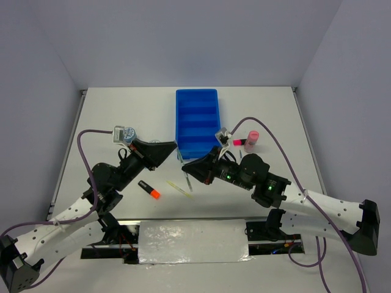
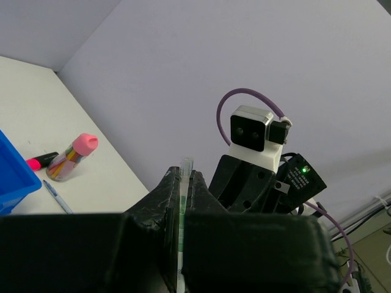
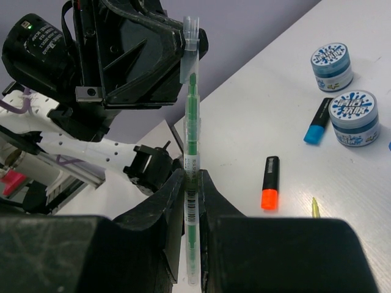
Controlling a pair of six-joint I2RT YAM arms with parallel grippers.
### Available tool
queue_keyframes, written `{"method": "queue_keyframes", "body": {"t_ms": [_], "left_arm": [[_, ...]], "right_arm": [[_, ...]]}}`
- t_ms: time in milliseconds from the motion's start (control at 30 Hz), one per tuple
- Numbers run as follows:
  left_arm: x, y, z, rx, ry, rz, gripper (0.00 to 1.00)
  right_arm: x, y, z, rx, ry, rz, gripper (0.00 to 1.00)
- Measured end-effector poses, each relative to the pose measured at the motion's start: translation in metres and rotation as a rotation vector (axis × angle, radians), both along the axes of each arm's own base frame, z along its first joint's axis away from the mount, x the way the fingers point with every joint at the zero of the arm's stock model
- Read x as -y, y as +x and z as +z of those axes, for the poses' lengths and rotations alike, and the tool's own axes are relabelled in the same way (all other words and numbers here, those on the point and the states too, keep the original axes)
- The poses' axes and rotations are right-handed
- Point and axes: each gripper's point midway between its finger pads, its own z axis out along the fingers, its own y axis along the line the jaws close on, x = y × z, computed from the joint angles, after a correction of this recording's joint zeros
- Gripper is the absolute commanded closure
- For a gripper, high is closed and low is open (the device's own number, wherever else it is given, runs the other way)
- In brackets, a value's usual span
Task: Sort the stationery into containers
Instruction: Close the pen cap on the pen.
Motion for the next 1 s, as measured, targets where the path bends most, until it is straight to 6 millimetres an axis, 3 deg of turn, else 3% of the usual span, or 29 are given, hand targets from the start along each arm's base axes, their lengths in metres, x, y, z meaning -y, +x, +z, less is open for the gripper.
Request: {"method": "queue_keyframes", "body": {"t_ms": [533,600,800,1000], "left_arm": [[-0.002,-0.001,0.000,-0.003,-0.014,-0.002,1.00],[-0.002,-0.002,0.001,-0.003,-0.014,-0.002,0.95],[0.001,0.001,-0.002,0.003,0.021,0.002,0.67],[0.008,-0.001,-0.006,0.017,0.098,-0.021,0.62]], "right_arm": [[-0.008,0.007,0.014,0.005,0.011,-0.017,1.00],[-0.008,0.009,0.015,0.006,0.013,-0.026,1.00],[-0.007,0.011,0.016,0.032,0.006,-0.041,1.00],[-0.007,0.014,0.022,0.072,0.019,-0.053,1.00]]}}
